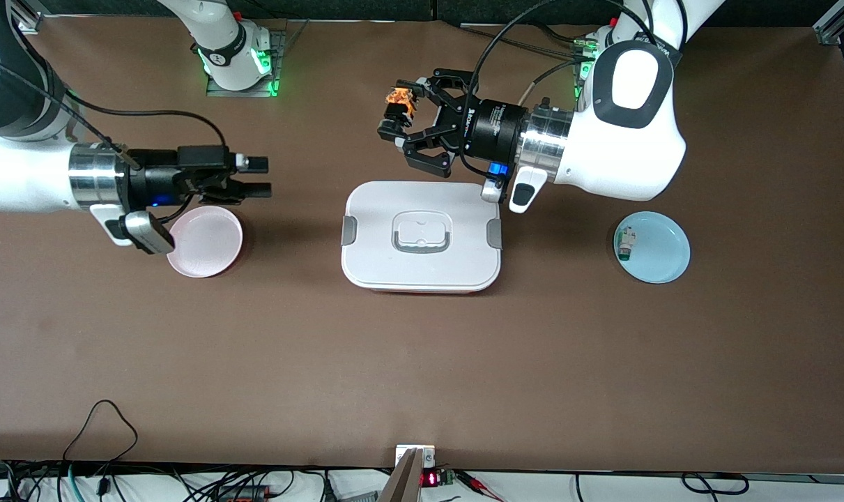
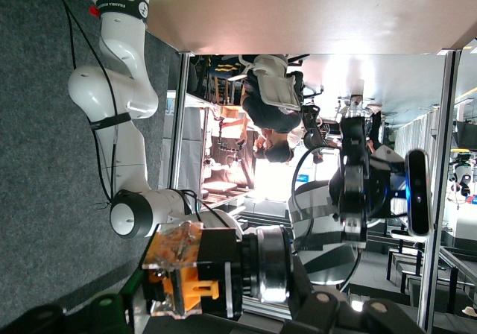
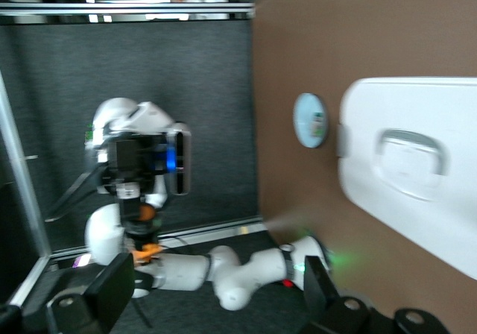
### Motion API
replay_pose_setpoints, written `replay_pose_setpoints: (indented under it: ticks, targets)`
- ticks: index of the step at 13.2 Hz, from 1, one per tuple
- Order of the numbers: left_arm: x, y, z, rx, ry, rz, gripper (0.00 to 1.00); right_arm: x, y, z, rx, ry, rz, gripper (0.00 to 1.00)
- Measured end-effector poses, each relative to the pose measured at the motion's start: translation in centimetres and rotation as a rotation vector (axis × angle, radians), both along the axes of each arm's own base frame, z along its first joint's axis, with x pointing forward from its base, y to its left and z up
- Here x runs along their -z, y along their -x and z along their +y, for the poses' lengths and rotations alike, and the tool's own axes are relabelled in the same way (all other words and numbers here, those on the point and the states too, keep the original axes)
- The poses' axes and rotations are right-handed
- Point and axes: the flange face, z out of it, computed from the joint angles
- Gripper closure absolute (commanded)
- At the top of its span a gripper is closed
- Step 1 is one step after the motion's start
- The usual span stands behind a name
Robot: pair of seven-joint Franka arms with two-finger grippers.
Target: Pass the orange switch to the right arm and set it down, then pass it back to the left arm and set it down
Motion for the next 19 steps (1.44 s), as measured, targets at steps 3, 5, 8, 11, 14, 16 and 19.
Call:
replay_pose_setpoints:
  ticks: [3,5,8,11,14,16,19]
  targets:
    - [0.0,0.0,0.0,0.0,0.0,0.0,0.95,-1.3,1.1,3.2,-0.044,-0.046,-0.082,0.0]
    - [0.0,0.0,0.0,0.0,0.0,0.0,0.95,-1.5,1.8,5.4,-0.075,-0.054,-0.112,0.0]
    - [0.0,0.0,0.0,-0.001,0.0,0.0,0.95,-2.3,2.5,7.7,-0.064,-0.065,-0.136,0.0]
    - [0.0,0.0,0.1,-0.001,0.0,0.0,0.95,-2.2,3.0,9.3,-0.011,-0.151,-0.095,0.01]
    - [0.0,-0.3,0.5,-0.009,0.0,0.0,0.95,-1.2,3.5,10.8,0.02,-0.15,-0.079,0.04]
    - [0.0,-0.4,0.7,-0.011,0.0,0.0,0.95,-0.4,3.9,12.2,0.056,-0.124,-0.083,0.04]
    - [0.0,-0.5,0.7,-0.011,0.0,0.001,0.95,-0.5,5.1,14.3,0.091,-0.106,-0.099,0.04]
